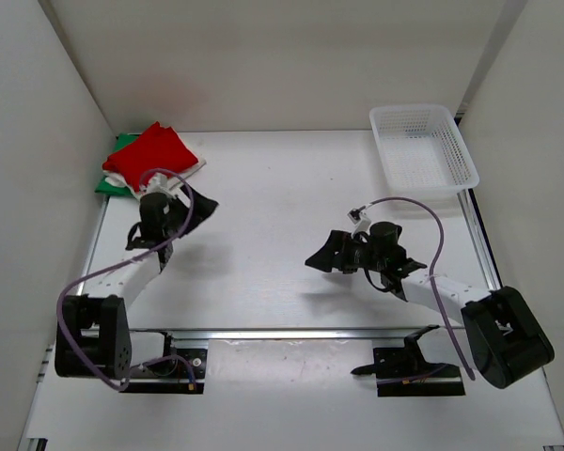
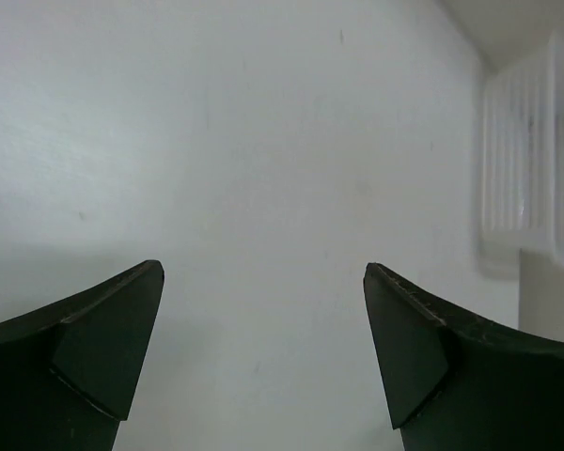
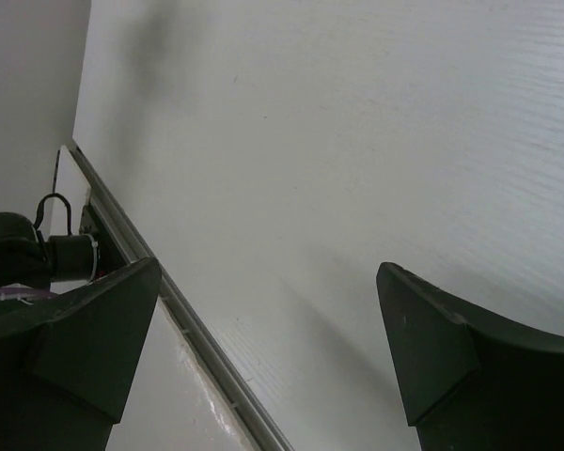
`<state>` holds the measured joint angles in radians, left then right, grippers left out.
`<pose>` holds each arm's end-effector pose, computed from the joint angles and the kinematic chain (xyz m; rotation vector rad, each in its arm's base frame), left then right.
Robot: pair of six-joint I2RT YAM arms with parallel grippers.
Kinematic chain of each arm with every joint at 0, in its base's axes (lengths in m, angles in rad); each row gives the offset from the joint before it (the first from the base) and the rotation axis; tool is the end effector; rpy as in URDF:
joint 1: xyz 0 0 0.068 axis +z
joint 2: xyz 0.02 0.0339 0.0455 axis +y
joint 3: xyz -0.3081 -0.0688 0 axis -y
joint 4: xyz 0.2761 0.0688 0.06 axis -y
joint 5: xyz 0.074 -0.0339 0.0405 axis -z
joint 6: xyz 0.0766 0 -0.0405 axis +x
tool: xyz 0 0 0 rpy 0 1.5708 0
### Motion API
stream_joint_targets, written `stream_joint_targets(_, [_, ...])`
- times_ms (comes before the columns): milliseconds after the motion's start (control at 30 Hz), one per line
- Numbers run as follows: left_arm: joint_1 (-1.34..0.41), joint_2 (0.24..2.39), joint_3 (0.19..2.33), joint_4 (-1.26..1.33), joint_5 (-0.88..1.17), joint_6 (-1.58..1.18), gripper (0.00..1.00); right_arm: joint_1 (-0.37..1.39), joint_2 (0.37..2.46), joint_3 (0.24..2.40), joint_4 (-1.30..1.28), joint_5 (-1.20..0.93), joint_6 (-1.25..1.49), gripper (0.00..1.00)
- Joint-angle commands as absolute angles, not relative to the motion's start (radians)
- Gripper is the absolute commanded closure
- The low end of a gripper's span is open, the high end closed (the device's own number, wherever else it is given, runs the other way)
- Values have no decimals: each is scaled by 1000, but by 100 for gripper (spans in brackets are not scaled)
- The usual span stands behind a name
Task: Fold and stack the t-shirts
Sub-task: Put the neatly folded tshirt into the corner of the board with the left arm
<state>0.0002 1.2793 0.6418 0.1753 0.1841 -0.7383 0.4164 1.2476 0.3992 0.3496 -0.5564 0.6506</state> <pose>0.3227 -0.0140 0.2259 -0.6409 1.9860 -0.6446 0.2322 0.1469 0.1717 -0.1132 2.2199 1.2009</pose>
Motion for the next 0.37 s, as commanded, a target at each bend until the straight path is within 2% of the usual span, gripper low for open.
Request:
stream_joint_targets(0, [-93, 1177, 562, 63, 186, -627, 1, 439, 1194, 367, 391, -492, 609, 0])
stream_joint_targets(167, [-142, 1031, 465, 17, 221, -624, 2, 423, 1164, 341, 419, -523, 595, 1])
stream_joint_targets(333, [-253, 976, 474, -89, 124, -569, 2, 413, 1144, 321, 439, -542, 604, 1])
